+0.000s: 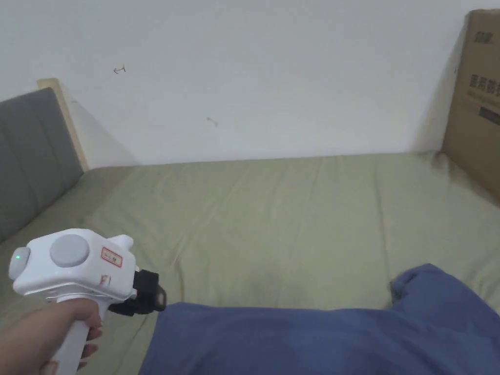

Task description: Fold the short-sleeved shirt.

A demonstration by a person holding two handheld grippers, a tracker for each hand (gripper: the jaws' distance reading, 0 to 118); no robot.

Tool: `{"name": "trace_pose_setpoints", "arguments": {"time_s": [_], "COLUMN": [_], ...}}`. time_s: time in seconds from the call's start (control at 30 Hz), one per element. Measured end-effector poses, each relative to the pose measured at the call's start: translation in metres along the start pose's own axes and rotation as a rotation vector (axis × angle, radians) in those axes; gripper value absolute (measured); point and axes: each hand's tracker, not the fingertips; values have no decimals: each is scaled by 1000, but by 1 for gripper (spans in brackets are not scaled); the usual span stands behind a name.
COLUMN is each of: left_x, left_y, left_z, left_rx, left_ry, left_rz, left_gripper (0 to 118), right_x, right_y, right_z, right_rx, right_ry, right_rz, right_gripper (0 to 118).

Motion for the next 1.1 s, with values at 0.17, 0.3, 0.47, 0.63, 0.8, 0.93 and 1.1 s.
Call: {"name": "trace_pose_setpoints", "arguments": {"time_s": [0.17, 0.3, 0.47, 0.63, 0.8, 0.93, 1.1], "left_x": [-6, 6, -2, 9, 2, 15, 30], "left_y": [7, 9, 16, 6, 10, -1, -8], "left_z": [-65, -98, -128, -115, -100, -91, -56], "left_rx": [-47, -114, -142, -89, -38, -14, 124], "left_ry": [-45, 34, 88, 133, 96, 84, 63], "left_rz": [-43, -113, -153, -190, -105, -132, -174], "left_gripper": [114, 114, 114, 94, 0, 0, 0], "right_x": [6, 3, -2, -4, 1, 23, 70], "right_y": [-12, -23, -35, -36, -29, 0, 73], "right_z": [-34, -51, -61, -58, -52, -58, -94], "right_rx": [-98, -141, -189, -197, -203, -153, 21], "right_ry": [38, 58, 77, 86, 23, 60, 12], "right_rz": [-5, -21, -15, -4, -40, -142, -193], "right_gripper": [0, 0, 0, 0, 0, 0, 0]}}
